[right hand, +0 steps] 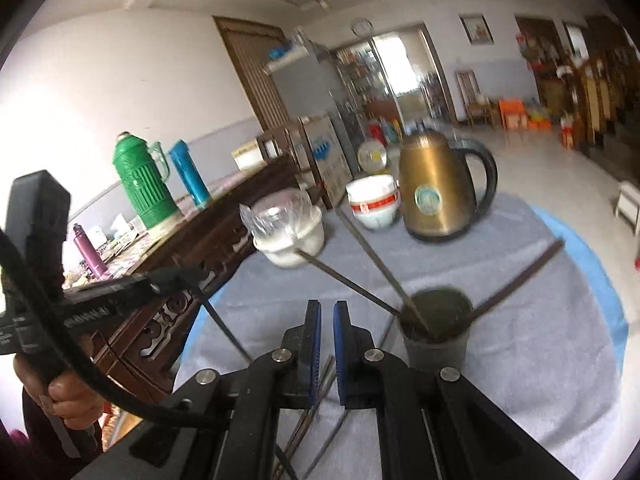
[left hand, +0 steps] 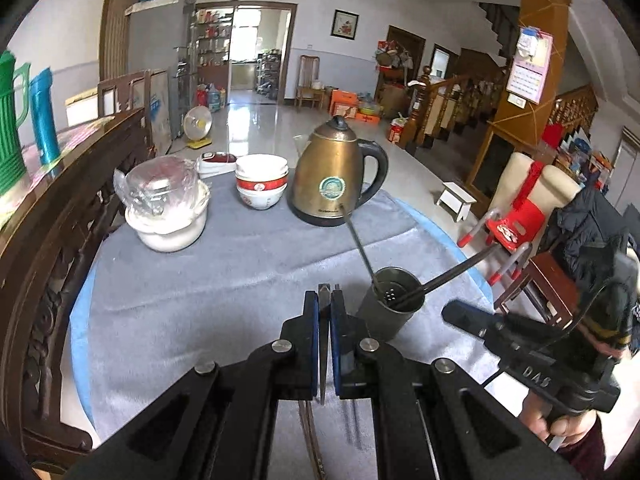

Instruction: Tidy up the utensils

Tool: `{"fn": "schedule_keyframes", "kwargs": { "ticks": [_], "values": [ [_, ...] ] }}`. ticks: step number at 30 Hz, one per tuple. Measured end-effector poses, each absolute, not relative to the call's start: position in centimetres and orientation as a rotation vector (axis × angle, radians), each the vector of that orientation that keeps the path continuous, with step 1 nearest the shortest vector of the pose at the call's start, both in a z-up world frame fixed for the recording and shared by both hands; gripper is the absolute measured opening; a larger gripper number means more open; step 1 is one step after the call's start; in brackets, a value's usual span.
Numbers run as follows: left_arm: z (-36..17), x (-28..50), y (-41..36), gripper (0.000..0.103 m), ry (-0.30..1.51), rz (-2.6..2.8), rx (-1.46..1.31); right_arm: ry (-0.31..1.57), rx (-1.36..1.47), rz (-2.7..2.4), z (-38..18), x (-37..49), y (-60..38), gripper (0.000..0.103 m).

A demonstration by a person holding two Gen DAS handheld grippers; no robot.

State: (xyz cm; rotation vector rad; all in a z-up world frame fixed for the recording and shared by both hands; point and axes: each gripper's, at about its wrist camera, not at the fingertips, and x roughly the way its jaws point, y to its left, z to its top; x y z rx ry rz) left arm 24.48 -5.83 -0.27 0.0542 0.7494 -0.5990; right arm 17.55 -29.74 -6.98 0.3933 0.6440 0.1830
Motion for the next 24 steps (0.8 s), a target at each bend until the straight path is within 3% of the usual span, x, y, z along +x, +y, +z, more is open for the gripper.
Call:
{"fn": "schedule_keyframes", "kwargs": {
  "ticks": [5, 7, 10, 12, 14, 22, 24],
  "values": [
    [-1.7, 24.7, -4.4, 0.006, 0.781, -0.567, 0.044, 0.83, 0.449, 0.175, -11.6, 19.5, -29.3, 0.015],
    [-1.8, 24.5, -3.5, 0.006, 0.783, -0.557, 0.026, 0.895, 0.431, 0.171, -13.7, 20.3, -28.4, 0.025],
    [-1.5, 24.6, -2.1, 0.006, 0.773, -0.548, 0.001, 0.947, 0.437, 0.151, -16.5, 21.3, -27.6, 0.051],
    [-1.2, 24.6, -1.3, 0.006, 0.763, -0.543, -0.009, 0.94, 0.402, 0.127, -17.8, 22.1, -26.8, 0.05],
    [-1.2, 24.8, -0.7, 0.006, 0.76, -0.54, -0.026, 0.983, 0.377, 0.1, -19.2, 23.3, -26.1, 0.037],
    [-1.0, 25.2, 2.0, 0.005, 0.742, -0.534, -0.086, 1.079, 0.248, -0.04, -22.9, 28.2, -23.4, 0.028],
    [-0.9, 25.2, 2.4, 0.005, 0.737, -0.542, -0.101, 1.112, 0.215, -0.076, -23.7, 29.4, -22.8, 0.02]
  ]
}}
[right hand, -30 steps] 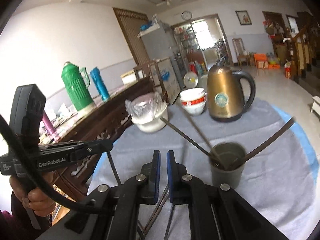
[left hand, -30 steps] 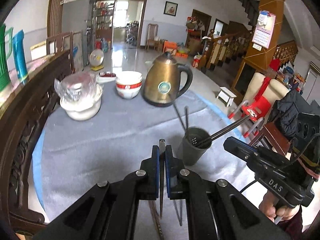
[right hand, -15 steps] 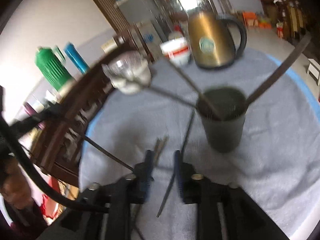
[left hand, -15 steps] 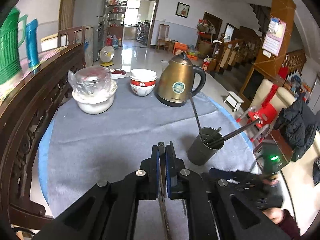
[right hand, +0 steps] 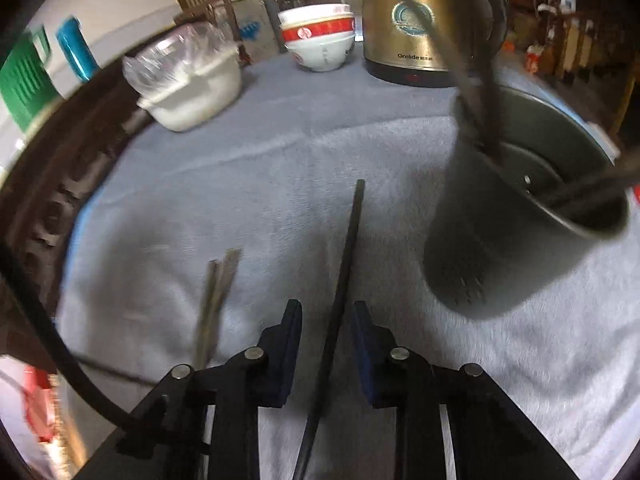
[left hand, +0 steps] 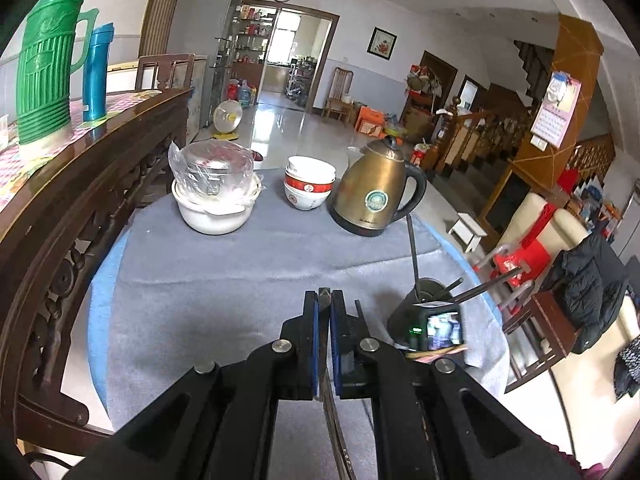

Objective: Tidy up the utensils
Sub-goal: 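Pinch another chopstick with the right tool and lift it toward the cup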

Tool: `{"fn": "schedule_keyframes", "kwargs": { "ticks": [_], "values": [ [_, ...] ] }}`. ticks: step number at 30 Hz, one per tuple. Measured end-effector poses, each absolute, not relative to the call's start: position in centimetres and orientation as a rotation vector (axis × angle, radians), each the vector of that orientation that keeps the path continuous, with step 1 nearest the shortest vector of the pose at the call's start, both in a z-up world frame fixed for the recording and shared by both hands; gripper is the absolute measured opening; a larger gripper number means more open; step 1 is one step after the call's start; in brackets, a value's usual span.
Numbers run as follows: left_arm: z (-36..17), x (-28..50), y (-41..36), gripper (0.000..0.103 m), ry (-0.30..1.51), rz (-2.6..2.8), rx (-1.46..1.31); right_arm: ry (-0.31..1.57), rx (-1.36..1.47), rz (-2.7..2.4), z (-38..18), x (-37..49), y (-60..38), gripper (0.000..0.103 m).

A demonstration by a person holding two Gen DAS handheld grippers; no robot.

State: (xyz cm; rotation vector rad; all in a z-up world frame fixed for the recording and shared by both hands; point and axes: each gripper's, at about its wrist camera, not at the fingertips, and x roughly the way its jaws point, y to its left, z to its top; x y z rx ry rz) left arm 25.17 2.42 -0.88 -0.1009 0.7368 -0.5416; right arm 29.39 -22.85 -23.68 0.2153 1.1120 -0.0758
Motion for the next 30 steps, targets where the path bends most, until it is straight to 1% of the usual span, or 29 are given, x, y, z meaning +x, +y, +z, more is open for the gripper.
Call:
{"fn": "schedule_keyframes", "kwargs": {
  "ticks": [1, 2, 3, 6, 9, 16, 22, 26, 30],
  "values": [
    [-0.8, 25.1, 2.6, 0.005, 0.732, -0.543, -0.103, 1.112, 0.217, -0.086, -23.8, 29.7, -22.8, 0.019],
    [-0.8, 25.1, 2.7, 0.005, 0.73, -0.539, -0.103, 1.108, 0.211, -0.086, -23.8, 29.8, -22.7, 0.011],
    [-0.8, 25.1, 2.8, 0.005, 0.73, -0.538, -0.105, 1.115, 0.213, -0.071, -23.8, 29.9, -22.6, 0.009],
    [-0.8, 25.0, 3.1, 0.005, 0.731, -0.537, -0.109, 1.101, 0.226, -0.043, -23.6, 29.5, -22.6, 0.007],
    [-0.7, 24.7, 3.0, 0.005, 0.734, -0.536, -0.105, 1.05, 0.259, 0.022, -22.1, 27.8, -22.6, 0.007],
    [1.2, 23.0, 1.7, 0.005, 0.694, -0.555, -0.083, 0.778, 0.359, 0.244, -15.1, 22.0, -23.5, 0.007],
    [3.8, 21.0, -0.4, 0.005, 0.655, -0.611, -0.06, 0.42, 0.453, 0.327, -9.1, 16.0, -26.5, 0.007],
    [5.9, 20.3, -2.4, 0.005, 0.629, -0.669, -0.058, 0.193, 0.465, 0.257, -5.7, 13.0, -29.3, 0.008],
    [8.2, 19.9, -5.3, 0.005, 0.597, -0.729, -0.062, 0.134, 0.52, 0.164, -5.0, 12.3, -33.0, 0.008]
  ]
}}
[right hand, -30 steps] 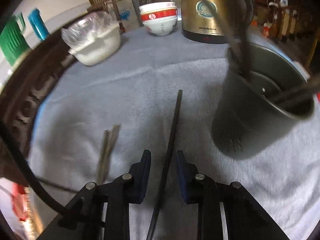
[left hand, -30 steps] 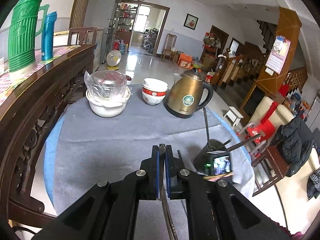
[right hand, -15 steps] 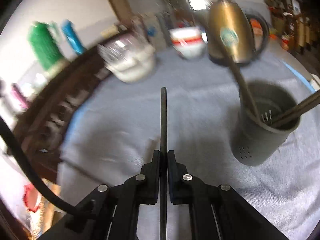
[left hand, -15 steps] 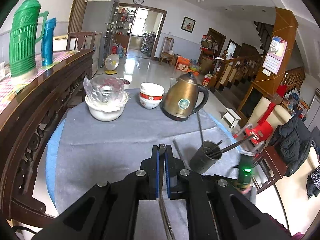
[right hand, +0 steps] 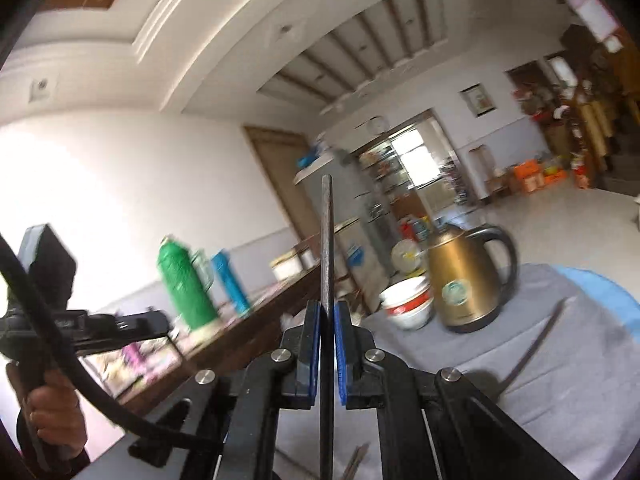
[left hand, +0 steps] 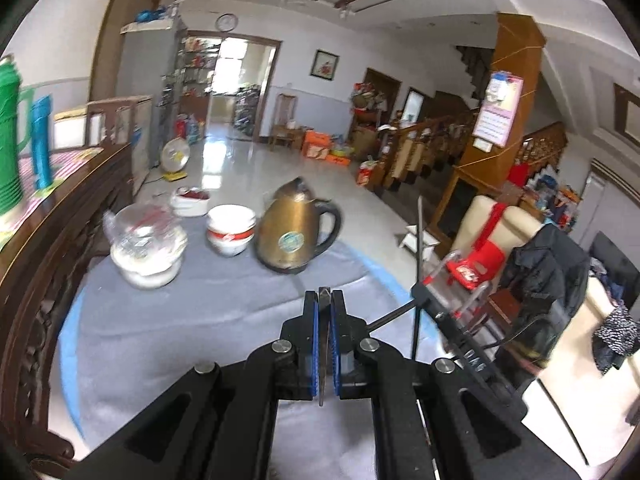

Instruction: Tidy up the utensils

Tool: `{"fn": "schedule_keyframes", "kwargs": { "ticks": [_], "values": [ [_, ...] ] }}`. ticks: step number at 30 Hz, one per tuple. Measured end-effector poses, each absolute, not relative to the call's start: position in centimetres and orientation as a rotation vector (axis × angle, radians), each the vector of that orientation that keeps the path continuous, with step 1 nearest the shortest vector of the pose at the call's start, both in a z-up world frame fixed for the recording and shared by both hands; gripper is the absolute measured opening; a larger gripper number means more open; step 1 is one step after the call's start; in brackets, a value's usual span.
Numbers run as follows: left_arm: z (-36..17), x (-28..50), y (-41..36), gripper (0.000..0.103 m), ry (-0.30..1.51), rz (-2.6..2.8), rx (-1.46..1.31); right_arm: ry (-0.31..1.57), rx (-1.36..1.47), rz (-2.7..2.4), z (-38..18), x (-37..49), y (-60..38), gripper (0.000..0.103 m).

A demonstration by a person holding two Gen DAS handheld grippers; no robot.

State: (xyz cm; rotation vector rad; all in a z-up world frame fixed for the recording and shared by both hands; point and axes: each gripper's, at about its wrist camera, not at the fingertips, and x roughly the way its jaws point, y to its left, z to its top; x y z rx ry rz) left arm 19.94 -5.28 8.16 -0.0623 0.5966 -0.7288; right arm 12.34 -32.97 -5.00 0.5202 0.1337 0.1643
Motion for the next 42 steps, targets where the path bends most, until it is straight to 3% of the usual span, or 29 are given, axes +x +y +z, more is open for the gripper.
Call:
{"fn": "schedule_keyframes", "kwargs": {
  "ticks": [10, 18, 29, 31, 33, 34, 42],
  "values": [
    [11.2, 21.6, -12.9, 0.005, 0.477, -0.739, -0.048, 0.105, 0.584, 0.064, -6.0, 10.6, -37.7, 0.008],
    [8.0, 25.9, -17.3, 0.005, 0.506, -0.633, -0.029, 0.125, 0.591, 0.05, -6.1, 9.5, -39.7, 0.008],
    [6.2, 24.6, -10.1, 0.006, 0.553, -0.63, -0.076, 0.196, 0.595, 0.058, -7.4, 10.3, -39.5, 0.008],
    [5.1, 24.2, -8.5, 0.012, 0.574, -0.634, -0.066, 0.197, 0.582, 0.06, -7.3, 10.4, -39.1, 0.008],
    [3.3, 24.0, -7.5, 0.036, 0.64, -0.67, -0.043, 0.208, 0.557, 0.069, -7.2, 10.3, -38.5, 0.008],
    [1.7, 23.8, -7.2, 0.04, 0.693, -0.687, -0.023, 0.22, 0.546, 0.075, -7.2, 10.3, -38.1, 0.008],
    [-8.8, 23.6, -10.6, 0.041, 1.027, -0.755, 0.104, 0.437, 0.507, 0.129, -10.9, 8.3, -35.5, 0.008]
  ]
}}
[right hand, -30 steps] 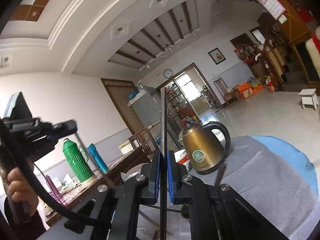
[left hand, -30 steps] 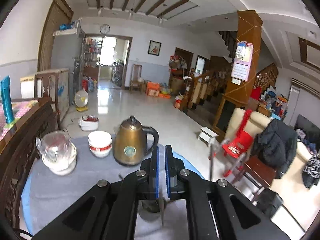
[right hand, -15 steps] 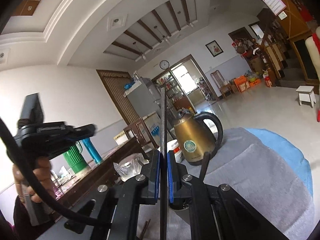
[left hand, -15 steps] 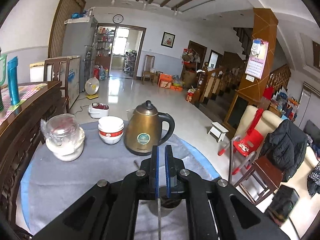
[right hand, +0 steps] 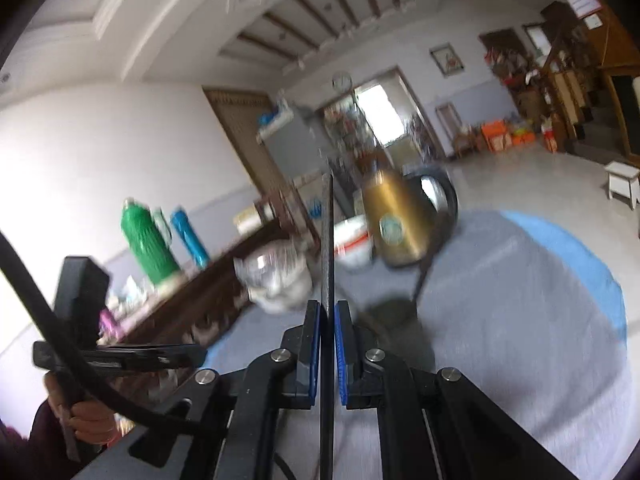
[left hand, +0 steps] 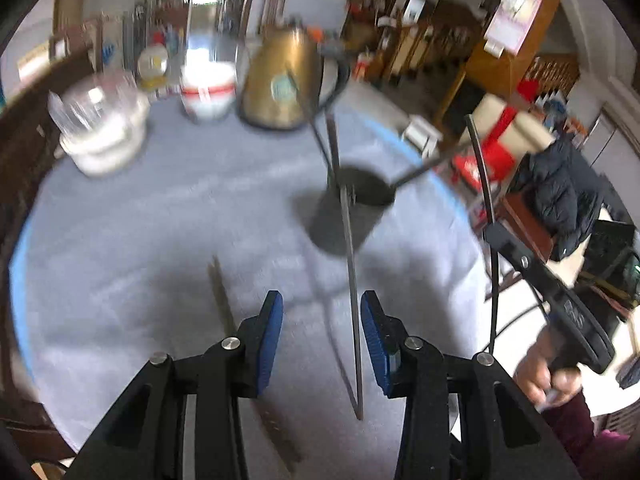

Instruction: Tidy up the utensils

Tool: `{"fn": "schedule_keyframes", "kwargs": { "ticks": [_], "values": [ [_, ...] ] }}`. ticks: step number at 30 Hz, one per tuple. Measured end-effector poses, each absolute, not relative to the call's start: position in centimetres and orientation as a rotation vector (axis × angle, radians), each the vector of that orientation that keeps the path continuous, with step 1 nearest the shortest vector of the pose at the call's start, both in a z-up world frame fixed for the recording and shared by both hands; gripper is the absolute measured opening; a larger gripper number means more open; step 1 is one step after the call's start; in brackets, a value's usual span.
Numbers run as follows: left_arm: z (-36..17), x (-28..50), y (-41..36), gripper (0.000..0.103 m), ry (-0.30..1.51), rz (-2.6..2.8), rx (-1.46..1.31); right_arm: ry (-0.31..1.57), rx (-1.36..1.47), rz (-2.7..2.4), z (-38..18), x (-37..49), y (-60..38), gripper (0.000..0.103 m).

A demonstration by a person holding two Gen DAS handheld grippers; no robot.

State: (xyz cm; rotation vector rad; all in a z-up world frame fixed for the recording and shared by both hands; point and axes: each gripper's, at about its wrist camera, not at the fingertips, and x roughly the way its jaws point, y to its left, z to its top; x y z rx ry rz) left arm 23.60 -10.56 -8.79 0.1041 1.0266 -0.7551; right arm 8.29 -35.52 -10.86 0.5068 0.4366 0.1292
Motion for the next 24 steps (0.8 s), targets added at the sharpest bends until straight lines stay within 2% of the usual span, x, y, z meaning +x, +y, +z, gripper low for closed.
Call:
{"fn": "schedule_keyframes", "kwargs": {
  "ticks": [4, 6, 8, 16, 19, 21, 24],
  "values": [
    [-11.9, 24.8, -13.7, 0.043, 1.1, -0.765, 0.125, 0.706, 0.485, 0.05, -16.0, 8.3, -34.8, 0.008],
    [-12.5, 25.5, -14.9, 0.047, 1.102, -0.783, 0.135, 0.828, 0.475, 0.001, -18.5, 8.4, -34.9, 0.009],
    [-13.0, 26.2, -16.0, 0.05, 1.106, -0.786, 0.137, 0.882, 0.479, -0.03, -19.9, 8.3, -35.2, 0.009],
    [-13.9, 28.2, -19.2, 0.049, 1.116, -0.774, 0.149, 1.039, 0.525, -0.089, -22.7, 10.3, -37.3, 0.01],
    [-14.2, 28.6, -19.6, 0.032, 1.124, -0.78, 0.15, 1.046, 0.575, -0.068, -22.8, 11.2, -38.4, 0.01],
    [-14.5, 28.9, -19.8, 0.013, 1.135, -0.784, 0.143, 1.049, 0.574, -0.037, -22.5, 12.2, -38.3, 0.012],
    [-14.7, 29.3, -19.8, 0.008, 1.137, -0.783, 0.125, 1.103, 0.531, -0.016, -22.9, 14.2, -37.1, 0.016]
  ]
}}
